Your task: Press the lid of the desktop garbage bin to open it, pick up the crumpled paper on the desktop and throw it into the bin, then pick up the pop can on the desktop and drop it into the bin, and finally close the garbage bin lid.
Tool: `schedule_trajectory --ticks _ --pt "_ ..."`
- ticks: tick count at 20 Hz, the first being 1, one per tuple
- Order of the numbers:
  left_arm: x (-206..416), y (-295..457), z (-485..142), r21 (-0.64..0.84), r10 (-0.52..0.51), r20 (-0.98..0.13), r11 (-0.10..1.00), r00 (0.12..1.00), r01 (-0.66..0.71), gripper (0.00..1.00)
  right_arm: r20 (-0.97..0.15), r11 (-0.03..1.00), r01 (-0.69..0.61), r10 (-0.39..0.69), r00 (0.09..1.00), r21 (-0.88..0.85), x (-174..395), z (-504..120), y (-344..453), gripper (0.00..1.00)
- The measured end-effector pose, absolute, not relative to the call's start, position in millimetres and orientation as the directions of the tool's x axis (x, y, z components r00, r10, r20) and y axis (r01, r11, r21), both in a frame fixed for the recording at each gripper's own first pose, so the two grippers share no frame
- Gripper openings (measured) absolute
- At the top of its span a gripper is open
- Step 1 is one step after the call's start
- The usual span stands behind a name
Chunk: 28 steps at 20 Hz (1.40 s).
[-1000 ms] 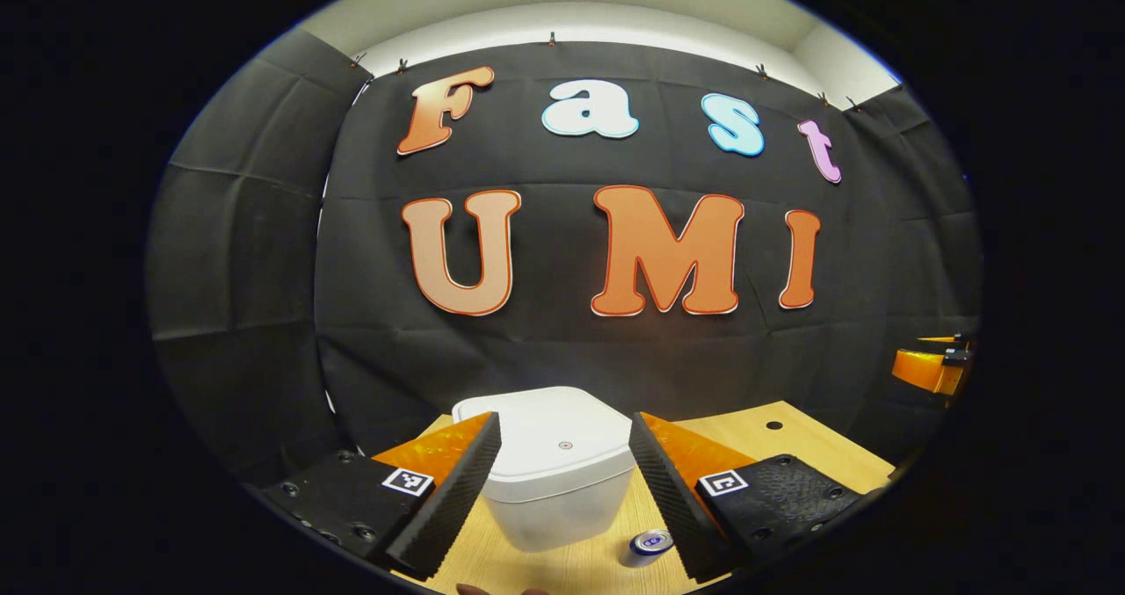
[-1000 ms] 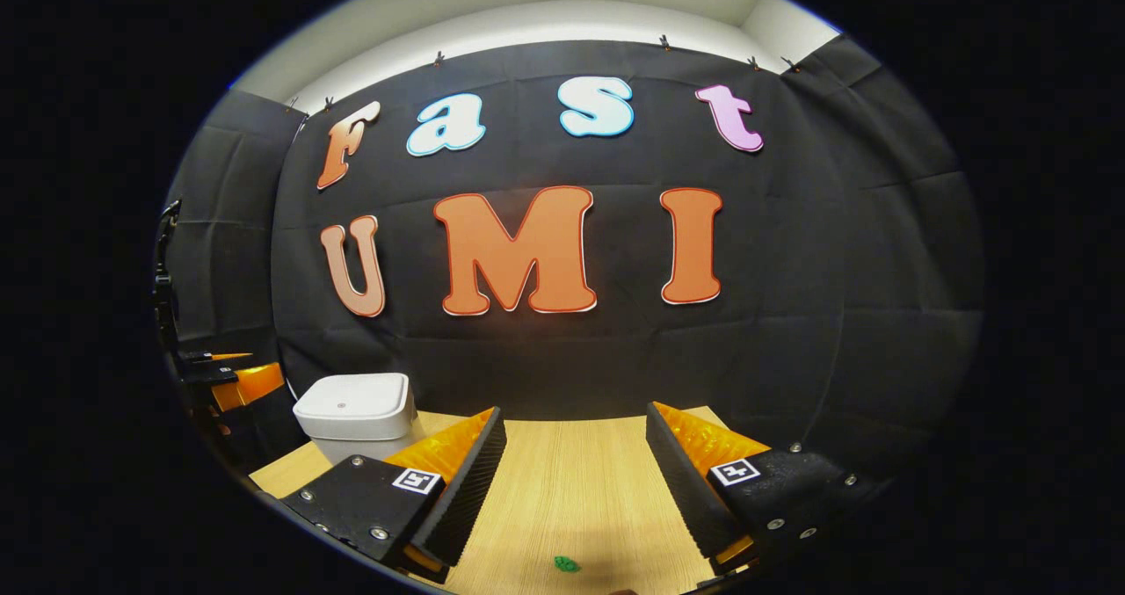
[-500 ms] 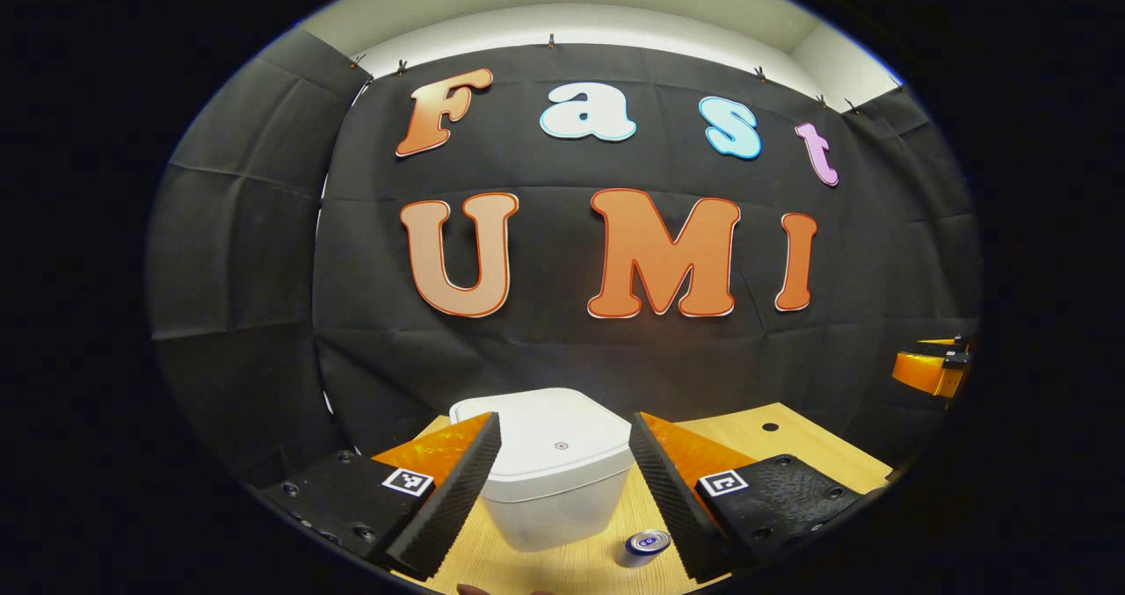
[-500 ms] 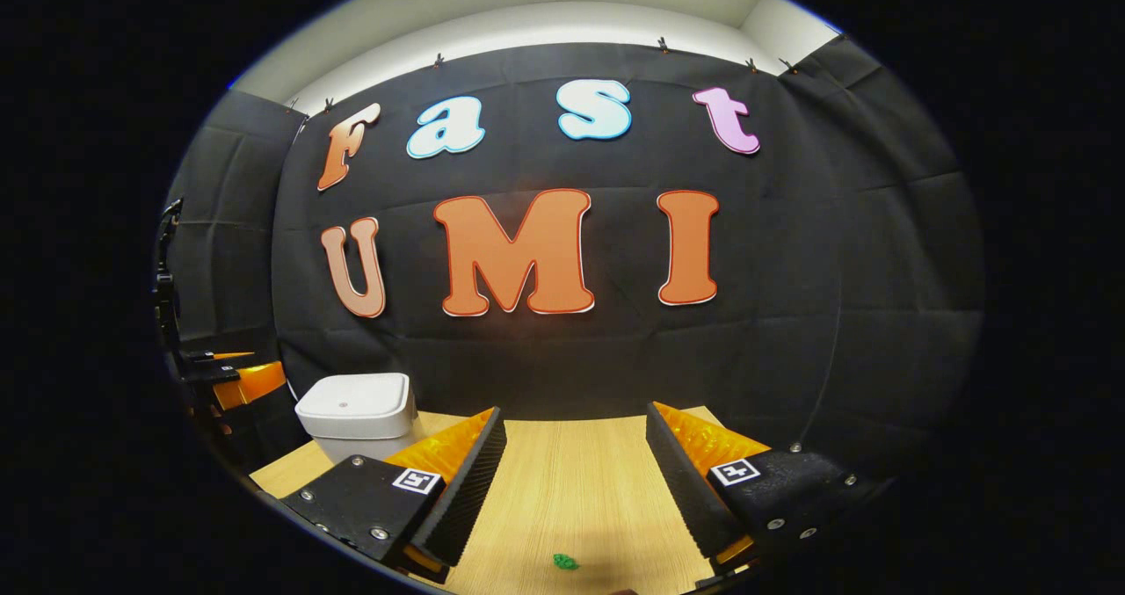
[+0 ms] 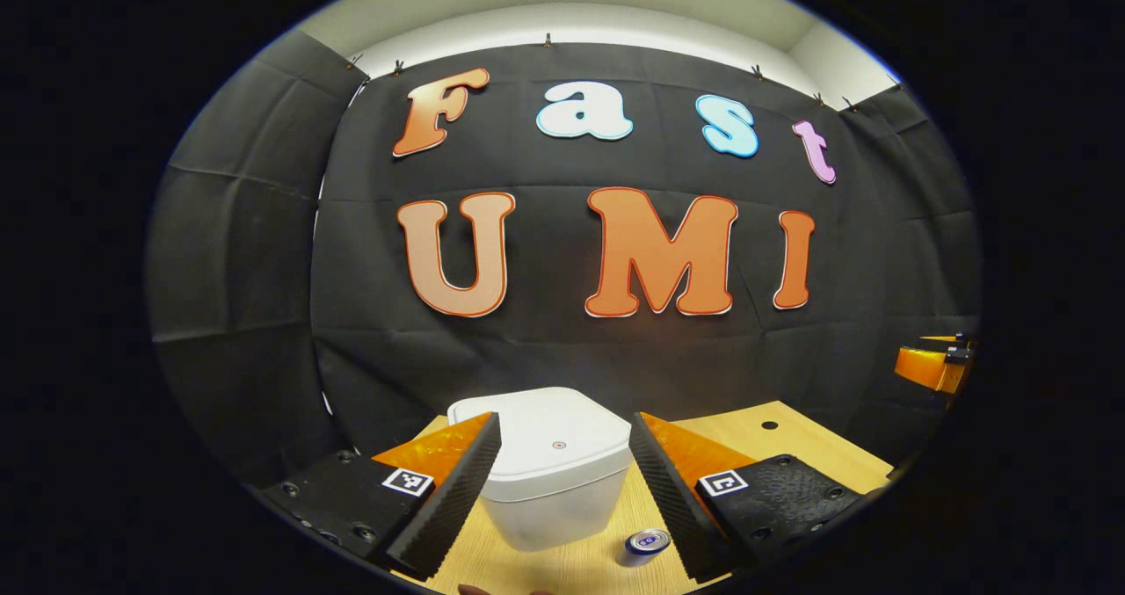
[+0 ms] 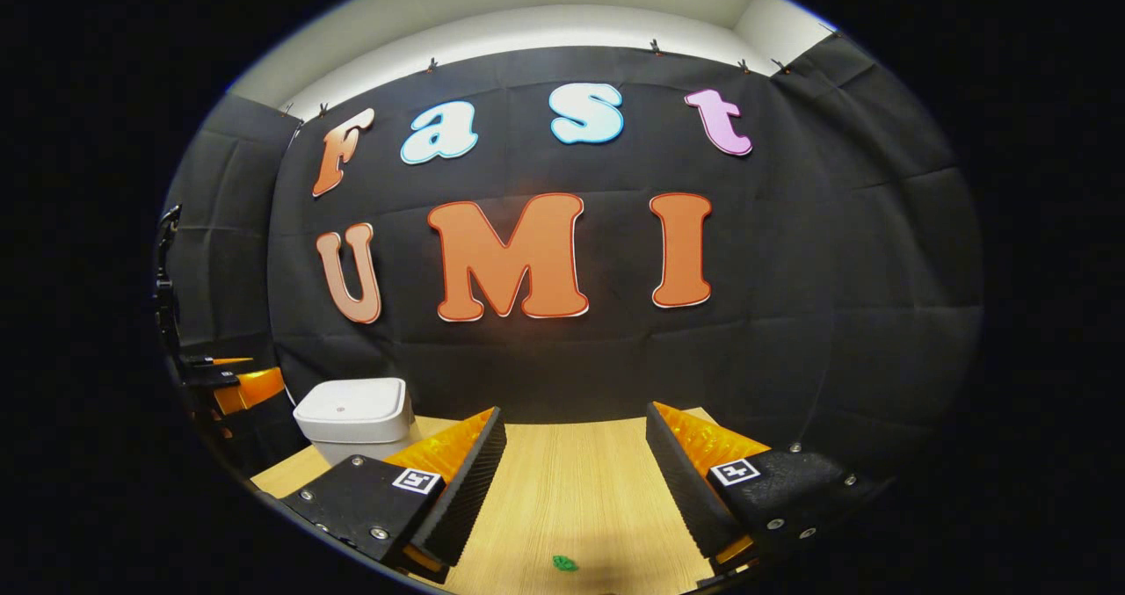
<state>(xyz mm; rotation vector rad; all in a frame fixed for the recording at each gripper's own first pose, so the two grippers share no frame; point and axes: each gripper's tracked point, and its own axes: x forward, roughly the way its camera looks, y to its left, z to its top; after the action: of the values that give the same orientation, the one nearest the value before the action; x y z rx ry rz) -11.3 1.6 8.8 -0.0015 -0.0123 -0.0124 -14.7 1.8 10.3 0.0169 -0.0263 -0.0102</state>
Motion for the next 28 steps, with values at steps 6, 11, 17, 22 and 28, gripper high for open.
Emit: schedule_trajectory --ticks 6,11,17,22,28 --pt "-6 4 9 -0.003 -0.002 0.008 1.000 1.000 0.002 0.94 0.016 1.000 0.006 -0.006 1.000 0.007 -9 8 3 0.95" --pt "-4 10 11 -0.005 0.012 0.015 1.000 1.000 -0.012 0.94 0.017 1.000 -0.006 0.006 1.000 0.005 -4 9 7 0.95" --pt "1 20 12 -0.007 0.034 0.010 0.999 0.999 -0.033 0.71 0.024 1.000 -0.011 0.011 1.000 0.013 4 12 8 0.95" --pt "6 21 9 0.005 0.028 -0.009 1.000 1.000 -0.028 0.27 0.017 1.000 -0.005 0.005 1.000 0.017 9 11 7 0.95" --pt "13 15 12 0.003 -0.023 -0.029 1.000 0.999 0.023 0.00 0.002 1.000 -0.004 0.004 1.000 0.021 13 8 5 0.95"
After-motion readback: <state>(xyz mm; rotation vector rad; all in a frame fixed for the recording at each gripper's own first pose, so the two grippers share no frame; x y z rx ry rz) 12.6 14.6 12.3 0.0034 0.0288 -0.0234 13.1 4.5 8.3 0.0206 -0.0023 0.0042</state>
